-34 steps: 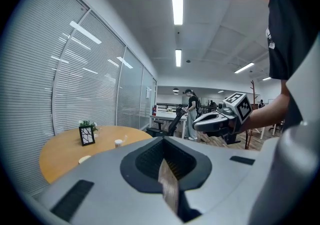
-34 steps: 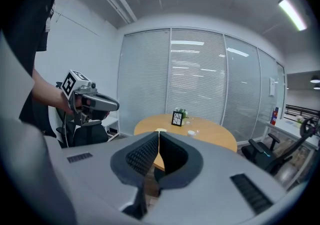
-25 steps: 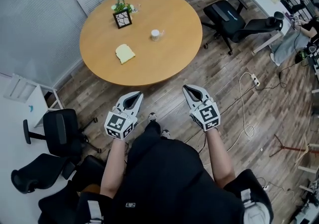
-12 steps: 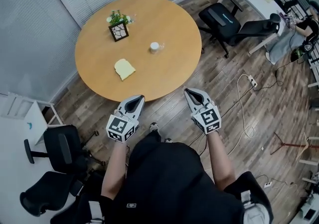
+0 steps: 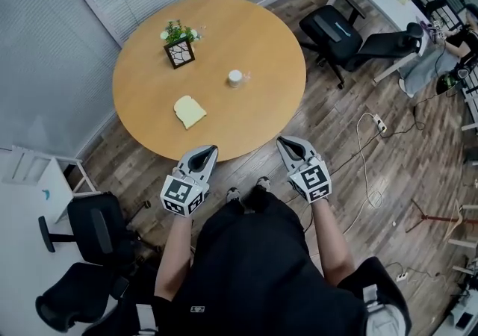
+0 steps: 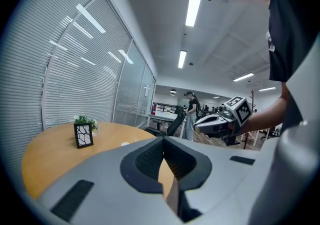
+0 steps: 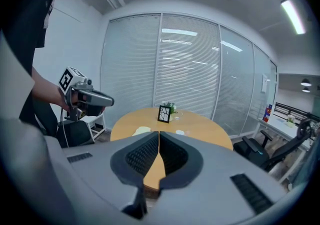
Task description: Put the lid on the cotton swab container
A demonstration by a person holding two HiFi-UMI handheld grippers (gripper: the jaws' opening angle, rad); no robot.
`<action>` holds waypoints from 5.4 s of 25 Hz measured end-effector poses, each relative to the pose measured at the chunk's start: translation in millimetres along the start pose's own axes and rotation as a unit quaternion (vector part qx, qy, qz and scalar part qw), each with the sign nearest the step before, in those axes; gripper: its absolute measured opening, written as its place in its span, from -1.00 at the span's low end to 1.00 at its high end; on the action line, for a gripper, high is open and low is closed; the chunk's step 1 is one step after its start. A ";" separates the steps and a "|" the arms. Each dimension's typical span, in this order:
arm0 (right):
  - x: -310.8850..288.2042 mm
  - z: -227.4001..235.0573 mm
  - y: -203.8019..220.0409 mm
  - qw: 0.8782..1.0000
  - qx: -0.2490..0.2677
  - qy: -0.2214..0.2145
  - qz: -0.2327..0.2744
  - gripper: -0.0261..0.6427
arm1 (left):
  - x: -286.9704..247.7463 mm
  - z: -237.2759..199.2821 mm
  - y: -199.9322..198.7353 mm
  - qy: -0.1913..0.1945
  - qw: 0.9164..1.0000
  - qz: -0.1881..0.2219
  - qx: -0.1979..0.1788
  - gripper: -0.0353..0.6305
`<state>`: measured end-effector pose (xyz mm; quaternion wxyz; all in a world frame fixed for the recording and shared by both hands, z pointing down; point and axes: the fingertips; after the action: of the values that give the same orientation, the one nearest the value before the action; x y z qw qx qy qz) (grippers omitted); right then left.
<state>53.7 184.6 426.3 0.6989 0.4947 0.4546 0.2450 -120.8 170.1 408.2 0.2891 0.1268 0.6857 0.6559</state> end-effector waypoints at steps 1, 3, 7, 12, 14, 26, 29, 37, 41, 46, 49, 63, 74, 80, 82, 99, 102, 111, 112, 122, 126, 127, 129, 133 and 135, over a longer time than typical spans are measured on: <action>-1.6 3.7 -1.5 1.000 0.000 -0.002 -0.001 -0.91 | -0.9 0.3 0.8 -0.002 1.000 -0.002 0.001 -0.88; -7.5 11.8 -5.1 1.000 -0.001 -0.005 0.001 -0.91 | -3.4 -1.1 3.5 -0.007 1.000 -0.007 0.004 -0.88; -22.5 23.5 -7.9 1.000 0.002 -0.020 0.001 -0.91 | -10.3 -9.3 7.3 -0.027 0.999 -0.017 0.011 -0.88; -36.6 42.6 -6.1 0.998 0.020 -0.054 -0.015 -0.91 | -35.3 -12.8 3.7 -0.054 0.998 -0.022 0.012 -0.88; -38.2 54.7 -4.9 0.997 0.028 -0.067 -0.021 -0.91 | -48.5 -10.8 1.8 -0.065 0.998 -0.022 0.014 -0.88; -51.6 129.4 -13.9 0.991 0.054 -0.121 -0.027 -0.91 | -112.5 -1.7 -8.7 -0.119 0.992 -0.031 0.026 -0.88; -57.9 136.8 -10.3 0.989 0.055 -0.132 -0.032 -0.91 | -120.6 0.0 -6.1 -0.128 0.991 -0.036 0.031 -0.88; -77.2 145.6 -5.5 0.987 0.053 -0.145 -0.046 -0.91 | -127.8 -10.1 3.3 -0.138 0.988 -0.046 0.043 -0.88; -87.1 146.1 -6.8 0.987 0.052 -0.145 -0.050 -0.91 | -133.3 -22.2 8.3 -0.135 0.988 -0.049 0.050 -0.88; -98.1 151.5 -12.7 0.987 0.052 -0.139 -0.055 -0.91 | -145.6 -37.5 1.8 -0.126 0.990 -0.044 0.046 -0.88; -107.0 153.5 -18.2 0.989 0.047 -0.131 -0.054 -0.91 | -150.8 -45.6 0.3 -0.115 0.991 -0.048 0.041 -0.88; -153.4 142.1 -33.5 0.993 0.045 -0.099 -0.054 -0.91 | -158.3 -98.5 17.3 -0.072 0.996 -0.049 0.035 -0.88; -180.1 131.1 -21.8 0.993 0.042 -0.083 -0.066 -0.91 | -162.8 -122.0 37.7 -0.041 0.997 -0.062 0.033 -0.88; -191.2 134.2 -19.8 0.992 0.043 -0.089 -0.075 -0.91 | -175.9 -130.7 53.9 -0.036 0.996 -0.074 0.039 -0.88; -193.4 135.8 -14.2 0.991 0.047 -0.096 -0.083 -0.91 | -183.8 -133.0 58.5 -0.038 0.996 -0.074 0.039 -0.88; -250.6 154.7 6.2 0.982 0.039 -0.145 -0.115 -0.91 | -228.7 -158.4 109.8 -0.047 0.990 -0.120 0.050 -0.88; -256.0 155.9 10.4 0.981 0.038 -0.148 -0.122 -0.91 | -236.1 -160.5 121.8 -0.042 0.989 -0.130 0.050 -0.88; -273.0 167.8 20.6 0.977 0.038 -0.152 -0.143 -0.91 | -262.9 -179.0 158.7 -0.054 0.984 -0.161 0.049 -0.87; -275.0 168.6 21.4 0.977 0.037 -0.151 -0.143 -0.91 | -264.5 -181.2 162.5 -0.054 0.984 -0.164 0.047 -0.87; -288.5 175.2 21.9 0.978 0.019 -0.152 -0.144 -0.91 | -289.3 -182.0 183.9 -0.030 0.980 -0.197 0.018 -0.42; -291.7 176.1 24.8 0.977 0.020 -0.151 -0.149 -0.91 | -300.1 -180.0 193.8 -0.016 0.979 -0.205 0.015 -0.12; -292.2 176.4 25.9 0.977 0.019 -0.150 -0.149 -0.91 | -303.5 -178.7 196.5 -0.009 0.978 -0.207 0.013 -0.06; -292.8 177.1 29.3 0.977 0.018 -0.149 -0.153 -0.90 | -311.3 -175.5 201.1 0.007 0.977 -0.212 0.008 0.04; -292.0 175.1 35.5 0.975 0.017 -0.152 -0.160 -0.91 | -323.7 -174.9 203.8 0.023 0.977 -0.211 -0.005 0.12; -290.9 173.7 37.7 0.975 0.016 -0.154 -0.162 -0.91 | -327.0 -178.6 202.4 0.023 0.977 -0.211 -0.013 0.14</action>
<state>74.5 -112.6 592.0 0.7830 0.4573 0.4195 0.0418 -1.1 -136.5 675.4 0.4063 -0.0394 0.6951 0.5917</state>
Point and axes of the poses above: the fingertips, and each gripper's own axes: x backward along the fingers, z to its right, y out of its underside, and after that the axes turned 12 degrees about -x, right-handed
